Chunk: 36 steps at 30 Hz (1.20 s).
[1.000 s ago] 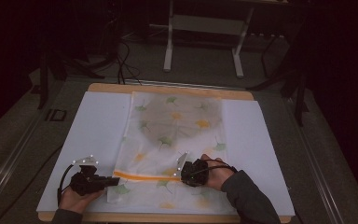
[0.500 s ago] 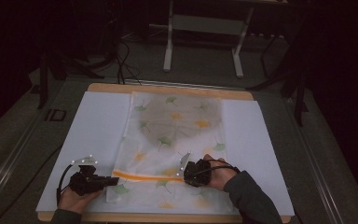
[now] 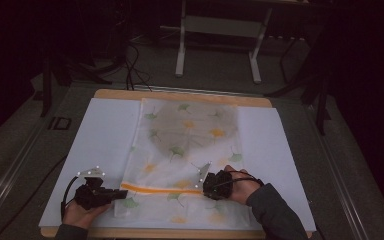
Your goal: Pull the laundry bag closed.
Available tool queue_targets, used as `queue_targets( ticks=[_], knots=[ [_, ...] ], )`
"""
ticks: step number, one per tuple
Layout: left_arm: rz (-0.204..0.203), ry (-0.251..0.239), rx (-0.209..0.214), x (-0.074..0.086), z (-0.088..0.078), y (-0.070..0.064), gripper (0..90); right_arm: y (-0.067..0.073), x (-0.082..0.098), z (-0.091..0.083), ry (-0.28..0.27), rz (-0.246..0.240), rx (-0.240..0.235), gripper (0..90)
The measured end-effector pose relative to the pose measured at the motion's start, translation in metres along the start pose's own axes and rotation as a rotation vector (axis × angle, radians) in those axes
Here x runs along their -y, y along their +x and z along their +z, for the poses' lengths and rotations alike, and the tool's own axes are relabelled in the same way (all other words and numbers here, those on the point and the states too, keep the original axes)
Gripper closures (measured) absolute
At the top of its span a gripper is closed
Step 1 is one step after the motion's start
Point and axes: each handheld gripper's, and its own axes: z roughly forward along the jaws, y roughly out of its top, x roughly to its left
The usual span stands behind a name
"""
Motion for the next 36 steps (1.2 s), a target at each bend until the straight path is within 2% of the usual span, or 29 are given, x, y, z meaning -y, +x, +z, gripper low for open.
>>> queue_targets(
  ticks=[12, 36],
  knots=[
    [0.000, 0.003, -0.001, 0.000, 0.000, 0.000, 88.6, -0.001, 0.016, -0.004, 0.003, 0.024, 0.001, 84.6],
    [0.000, 0.007, -0.001, 0.001, 0.001, 0.000, 88.7, -0.002, 0.038, -0.010, 0.018, 0.055, 0.002, 84.6]
  ],
)
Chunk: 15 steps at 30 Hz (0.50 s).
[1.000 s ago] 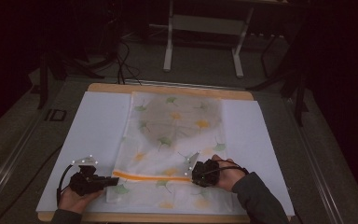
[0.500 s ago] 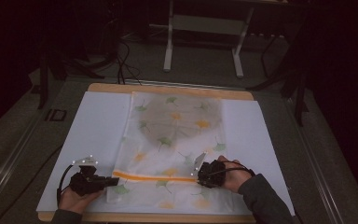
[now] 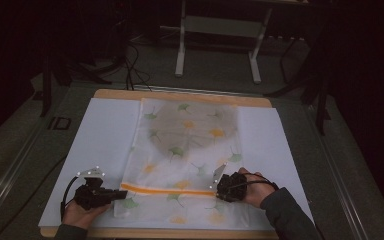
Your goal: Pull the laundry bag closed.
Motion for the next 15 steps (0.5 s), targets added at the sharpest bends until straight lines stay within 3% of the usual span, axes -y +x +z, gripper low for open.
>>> queue_targets(
  ticks=[15],
  knots=[
    [0.001, 0.002, -0.002, 0.000, 0.000, 0.000, 88.7, -0.004, 0.019, -0.004, 0.018, 0.027, 0.000, 84.6]
  ],
)
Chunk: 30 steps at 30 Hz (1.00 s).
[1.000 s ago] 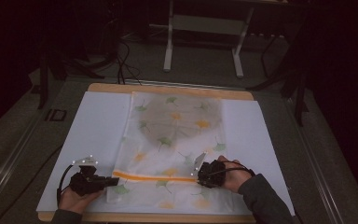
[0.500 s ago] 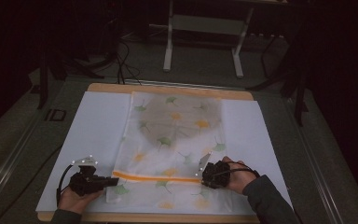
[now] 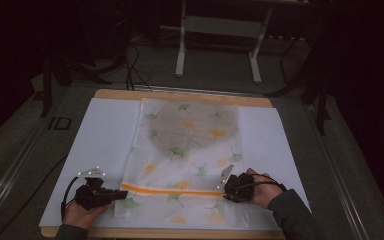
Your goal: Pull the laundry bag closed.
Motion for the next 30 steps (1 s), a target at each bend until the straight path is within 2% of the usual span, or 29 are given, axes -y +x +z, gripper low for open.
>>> queue_targets(
  ticks=[18, 26, 30],
  knots=[
    [-0.001, 0.001, 0.004, 0.002, 0.000, -0.001, 88.6, -0.005, 0.025, -0.007, 0.011, 0.038, 0.009, 84.6],
    [0.002, 0.009, 0.004, 0.003, 0.001, -0.001, 88.6, -0.009, 0.043, -0.012, 0.005, 0.078, 0.008, 84.7],
    [0.008, 0.017, 0.022, 0.003, 0.003, -0.003, 88.7, -0.011, 0.050, -0.016, 0.005, 0.089, 0.012, 84.7]
  ],
)
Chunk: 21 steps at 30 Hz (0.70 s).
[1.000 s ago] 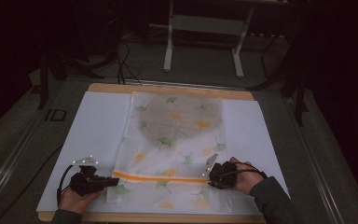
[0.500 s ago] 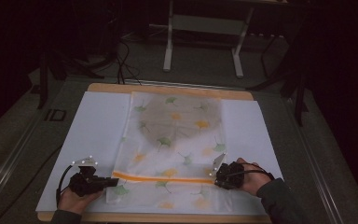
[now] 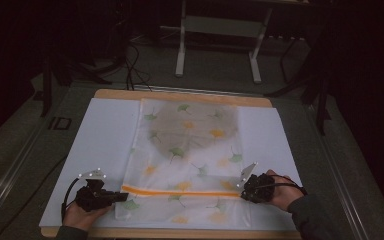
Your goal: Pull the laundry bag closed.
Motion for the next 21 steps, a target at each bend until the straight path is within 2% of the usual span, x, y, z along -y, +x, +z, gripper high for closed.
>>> queue_targets(
  ticks=[2, 4, 6, 9, 14, 17, 19, 21],
  knots=[
    [0.004, 0.005, -0.006, 0.000, 0.001, -0.002, 88.6, 0.000, 0.002, -0.001, -0.001, 0.006, 0.005, 84.6],
    [0.021, 0.003, -0.014, 0.000, 0.001, -0.003, 88.4, 0.000, 0.003, 0.000, -0.017, 0.016, -0.011, 84.0],
    [0.021, -0.002, -0.024, 0.000, -0.001, -0.003, 86.7, -0.001, 0.006, 0.001, -0.048, 0.036, -0.034, 79.7],
    [0.025, -0.010, -0.038, 0.002, -0.006, -0.003, 83.4, -0.001, 0.012, 0.001, -0.105, 0.074, -0.045, 71.5],
    [0.022, -0.057, -0.078, 0.003, -0.017, -0.003, 78.3, -0.006, 0.023, -0.007, -0.250, 0.167, -0.036, 62.9],
    [0.025, -0.073, -0.134, 0.003, -0.020, -0.003, 76.3, -0.008, 0.028, -0.008, -0.294, 0.230, -0.001, 59.6],
    [0.026, -0.076, -0.147, 0.003, -0.021, -0.003, 76.4, -0.011, 0.031, -0.006, -0.318, 0.273, 0.009, 57.2],
    [0.019, -0.102, -0.196, 0.005, -0.026, 0.001, 76.3, -0.012, 0.035, -0.002, -0.338, 0.329, 0.026, 55.9]
  ],
)
